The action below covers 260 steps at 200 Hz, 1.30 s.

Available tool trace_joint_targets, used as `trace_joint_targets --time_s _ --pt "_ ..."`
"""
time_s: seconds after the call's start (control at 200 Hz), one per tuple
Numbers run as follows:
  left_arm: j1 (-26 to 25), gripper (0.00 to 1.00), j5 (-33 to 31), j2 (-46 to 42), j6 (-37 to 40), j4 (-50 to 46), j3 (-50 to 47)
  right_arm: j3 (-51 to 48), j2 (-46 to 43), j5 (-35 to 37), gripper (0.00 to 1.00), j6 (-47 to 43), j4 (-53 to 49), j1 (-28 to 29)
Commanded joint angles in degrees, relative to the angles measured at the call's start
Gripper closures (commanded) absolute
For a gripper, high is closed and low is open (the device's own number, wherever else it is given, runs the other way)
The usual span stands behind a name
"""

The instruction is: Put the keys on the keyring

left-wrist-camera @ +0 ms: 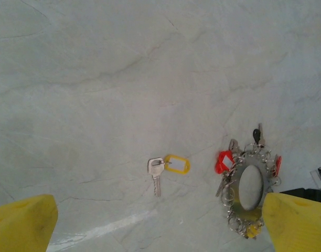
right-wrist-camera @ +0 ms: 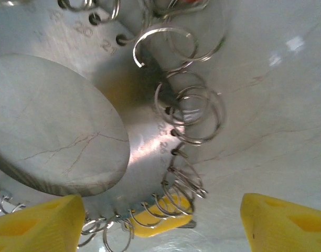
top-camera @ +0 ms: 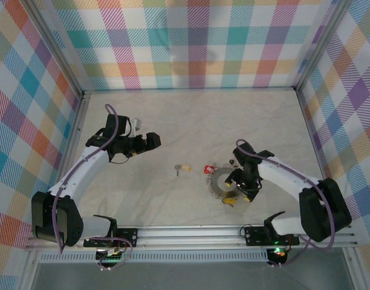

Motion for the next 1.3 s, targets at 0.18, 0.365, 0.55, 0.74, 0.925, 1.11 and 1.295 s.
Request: trace_joint_targets --time_s 0.18,0.365,0.55,0.74,0.925,1.11,1.295 --pt "-0.4 0.0 -0.9 -1.1 1.6 -2.2 0.6 0.0 5.1 -3.0 0.3 4.1 8.8 0.3" --pt "-0.4 0.0 1.6 -0.5 0.0 -1.7 1.1 1.1 8.8 -4.1 0.35 0.2 15.0 0.5" --pt "-0.4 0.0 0.4 -0.6 -0.1 -1.5 0.9 4.6 16.2 -7.0 0.35 -3.7 21.8 1.7" --pt "-0.4 0.0 1.3 -0.2 -2.5 -0.5 -0.3 11.5 20.3 -8.1 0.35 -5.9 23.4 3.5" --pt "-0.4 0.0 0.0 -0.9 -1.9 -1.8 0.7 16.0 20.5 -5.6 0.35 -7.8 18.3 3.5" --pt "-0.4 0.0 -2.1 -2.0 -1.4 -2.0 0.0 16.0 17.1 -1.3 0.34 -7.2 13.9 3.6" --pt "-0.4 0.0 -2.8 -2.5 -0.7 -2.3 -0.1 15.1 19.7 -4.2 0.34 -5.7 21.6 3.6"
